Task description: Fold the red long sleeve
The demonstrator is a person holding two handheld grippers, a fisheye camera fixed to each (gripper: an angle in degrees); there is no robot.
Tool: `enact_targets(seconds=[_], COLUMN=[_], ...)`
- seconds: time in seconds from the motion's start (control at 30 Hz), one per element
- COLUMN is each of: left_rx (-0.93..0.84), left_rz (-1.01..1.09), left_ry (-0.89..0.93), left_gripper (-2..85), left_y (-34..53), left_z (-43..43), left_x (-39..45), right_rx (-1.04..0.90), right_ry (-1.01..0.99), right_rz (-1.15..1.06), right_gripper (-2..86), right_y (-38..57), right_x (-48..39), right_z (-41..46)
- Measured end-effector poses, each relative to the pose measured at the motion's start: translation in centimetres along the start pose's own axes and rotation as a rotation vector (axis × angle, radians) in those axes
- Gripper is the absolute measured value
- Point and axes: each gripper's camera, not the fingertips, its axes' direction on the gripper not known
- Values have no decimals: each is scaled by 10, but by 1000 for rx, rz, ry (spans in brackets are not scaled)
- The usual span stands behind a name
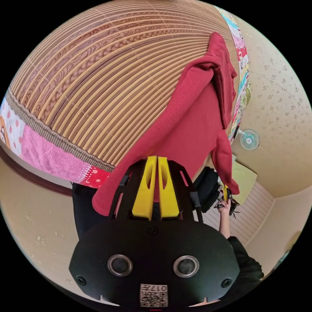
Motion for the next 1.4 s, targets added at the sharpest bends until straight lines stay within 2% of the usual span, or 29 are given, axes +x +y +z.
enact_targets(seconds=[0.07, 0.1, 0.17, 0.23, 0.3, 0.43, 0.47, 0.57, 0.7, 0.8, 0.87, 0.9, 0.97, 1.03, 1.1, 1.17, 1.3, 1.4], left_rx=[-8, -14, -16, 11, 87, 312, 341, 467, 405, 387, 373, 361, 379, 494, 497, 439, 464, 456], left_rz=[6, 17, 39, 57, 80, 134, 137, 168, 249, 261, 282, 286, 226, 64, 31, 35, 156, 197], left_ry=[-9, -20, -35, -57, -63, 38, 35, -29, -148, -251, -174, -71, 107, 304, 403, 417, 355, 283], left_gripper=[-4, -4, -2, 4, 19, 74, 85, 106, 108, 76, 57, 48, 40, 35, 37, 44, 62, 81], left_y=[3, 6, 10, 16, 20, -3, -9, -41, -89, -100, -102, -103, -104, -98, -101, -106, -74, -36], left_z=[-3, -5, -7, -11, -23, -65, -70, -90, -71, -60, -67, -75, -90, -112, -113, -107, -119, -124], left_x=[-4, -6, -9, -9, -1, 29, 34, 60, 83, 74, 59, 42, 4, -53, -82, -98, -106, -115], right_rx=[-49, -24, 99, 137, 124, 69, 52, -17, -8, 6, 13, 16, 15, 6, 21, 67, 157, 231], right_ry=[-67, -114, -327, -432, -436, -214, -161, -92, -160, -203, -238, -250, -333, -376, -372, -332, -191, -95], right_rz=[195, 258, 554, 648, 606, 335, 234, 113, 136, 210, 298, 324, 431, 508, 571, 599, 508, 262], right_gripper=[22, 22, 22, 22, 21, 20, 20, 20, 21, 20, 20, 20, 20, 20, 20, 20, 19, 17], right_y=[5, 8, 31, 43, 43, 33, 33, 37, 45, 47, 48, 48, 49, 51, 55, 57, 46, 29], right_x=[34, 39, 48, 34, 8, -59, -74, -84, -63, -37, -14, -8, 17, 33, 41, 39, -5, -90], right_z=[27, 27, 30, 36, 41, 42, 45, 55, 58, 64, 73, 75, 91, 106, 116, 122, 117, 107])
